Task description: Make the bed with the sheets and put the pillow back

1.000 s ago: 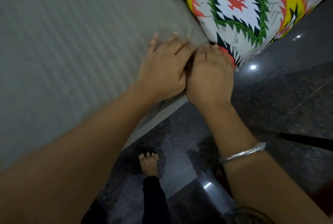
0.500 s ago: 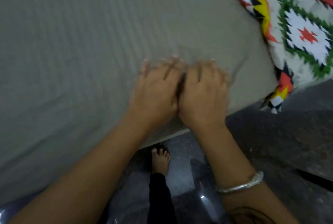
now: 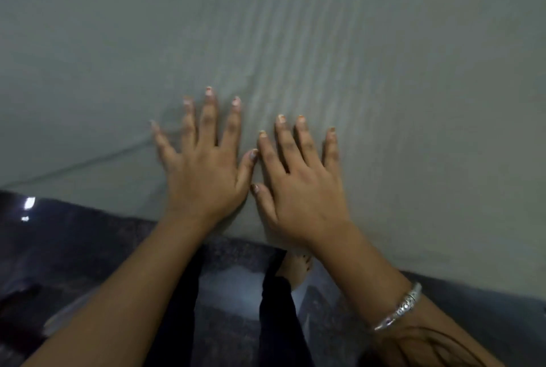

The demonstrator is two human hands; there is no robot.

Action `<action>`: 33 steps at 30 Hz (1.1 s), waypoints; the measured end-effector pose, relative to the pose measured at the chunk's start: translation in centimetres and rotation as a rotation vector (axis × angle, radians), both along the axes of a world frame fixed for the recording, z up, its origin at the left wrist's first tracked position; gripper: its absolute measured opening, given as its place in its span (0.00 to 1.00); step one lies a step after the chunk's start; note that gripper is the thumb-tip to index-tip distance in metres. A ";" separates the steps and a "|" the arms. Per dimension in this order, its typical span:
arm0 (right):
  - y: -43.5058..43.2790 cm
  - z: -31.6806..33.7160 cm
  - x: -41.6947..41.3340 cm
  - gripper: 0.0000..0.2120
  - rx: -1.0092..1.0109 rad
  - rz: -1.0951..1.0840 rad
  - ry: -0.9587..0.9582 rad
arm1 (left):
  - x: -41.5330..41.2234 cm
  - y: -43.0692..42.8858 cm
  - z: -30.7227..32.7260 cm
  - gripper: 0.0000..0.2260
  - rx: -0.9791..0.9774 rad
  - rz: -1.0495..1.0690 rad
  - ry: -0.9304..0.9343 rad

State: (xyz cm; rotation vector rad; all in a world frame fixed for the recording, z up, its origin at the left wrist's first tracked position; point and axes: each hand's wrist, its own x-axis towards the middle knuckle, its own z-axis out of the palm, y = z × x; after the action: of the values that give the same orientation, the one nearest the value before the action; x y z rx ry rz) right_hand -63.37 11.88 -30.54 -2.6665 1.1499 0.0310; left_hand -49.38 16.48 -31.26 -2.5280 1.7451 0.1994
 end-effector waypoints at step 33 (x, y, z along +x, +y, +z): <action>-9.6 2.0 -4.4 0.19 0.007 -0.150 -0.457 | -3.8 -6.1 3.8 0.21 -0.317 -0.322 0.318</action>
State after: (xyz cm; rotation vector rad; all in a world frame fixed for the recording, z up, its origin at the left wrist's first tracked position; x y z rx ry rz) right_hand -67.74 2.29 -28.55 -2.3886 1.1760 -0.5667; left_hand -53.21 10.41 -27.43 -2.4667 2.4539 0.3473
